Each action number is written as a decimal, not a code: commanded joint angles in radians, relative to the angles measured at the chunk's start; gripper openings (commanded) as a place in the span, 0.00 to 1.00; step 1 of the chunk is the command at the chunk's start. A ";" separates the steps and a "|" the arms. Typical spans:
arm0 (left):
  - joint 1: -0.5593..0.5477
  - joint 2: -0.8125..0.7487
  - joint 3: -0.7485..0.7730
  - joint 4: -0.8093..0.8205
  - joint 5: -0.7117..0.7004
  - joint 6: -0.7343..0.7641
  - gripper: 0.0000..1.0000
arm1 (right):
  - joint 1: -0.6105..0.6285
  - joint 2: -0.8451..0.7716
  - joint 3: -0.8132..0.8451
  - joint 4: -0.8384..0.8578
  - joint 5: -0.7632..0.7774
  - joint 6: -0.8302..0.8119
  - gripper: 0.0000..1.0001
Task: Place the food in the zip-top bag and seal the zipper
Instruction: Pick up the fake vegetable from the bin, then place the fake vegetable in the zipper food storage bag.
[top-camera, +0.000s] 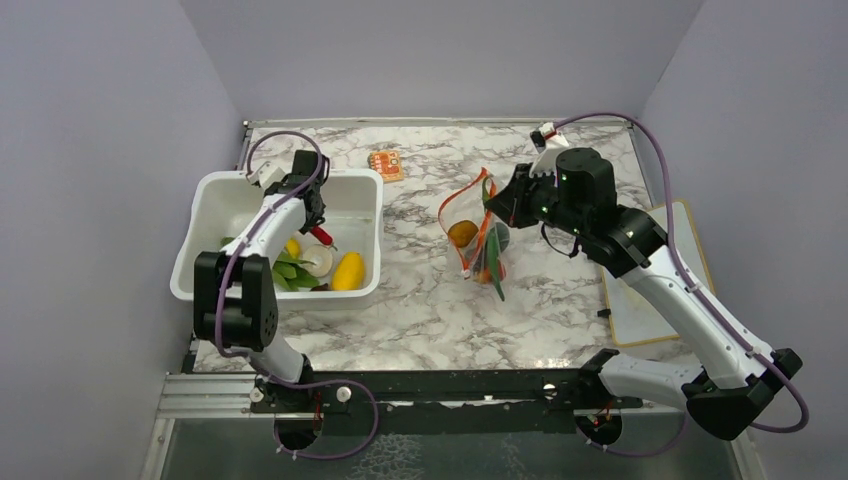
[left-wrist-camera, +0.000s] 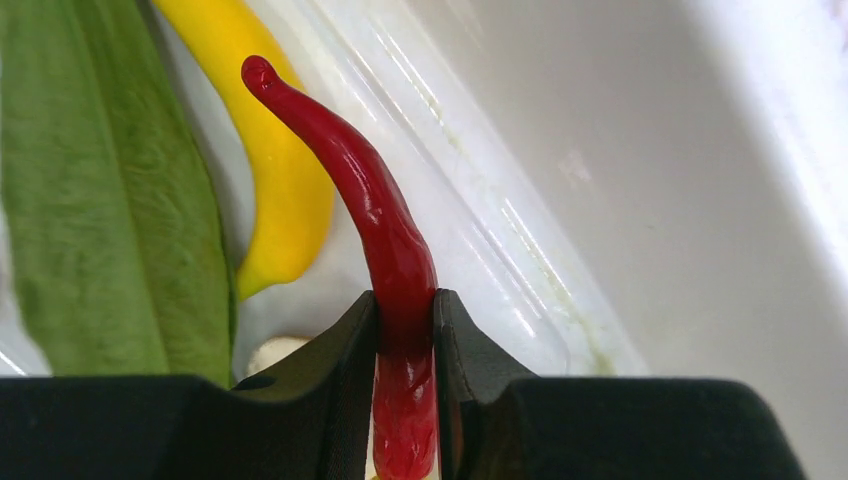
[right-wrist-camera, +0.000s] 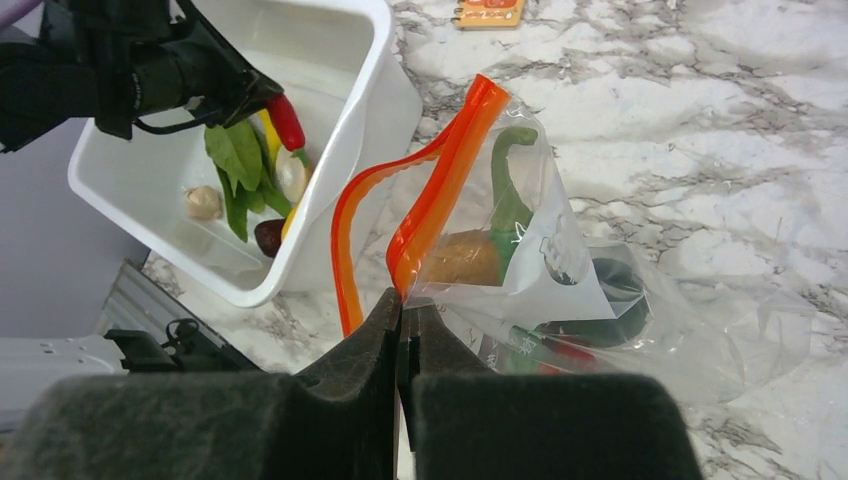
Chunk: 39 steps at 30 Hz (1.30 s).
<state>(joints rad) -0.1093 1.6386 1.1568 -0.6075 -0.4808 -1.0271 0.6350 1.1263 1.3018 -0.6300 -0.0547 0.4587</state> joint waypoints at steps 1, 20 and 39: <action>-0.014 -0.126 -0.027 0.014 -0.111 0.047 0.00 | 0.001 0.008 -0.001 0.016 -0.053 0.064 0.01; -0.140 -0.662 -0.392 0.646 0.360 0.363 0.00 | 0.001 -0.063 -0.209 0.137 -0.193 0.271 0.01; -0.419 -0.788 -0.466 1.085 0.798 0.309 0.00 | 0.002 -0.118 -0.263 0.304 -0.309 0.390 0.01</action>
<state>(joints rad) -0.4694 0.8642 0.7261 0.3096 0.2405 -0.7040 0.6350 1.0206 1.0023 -0.4088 -0.3206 0.8082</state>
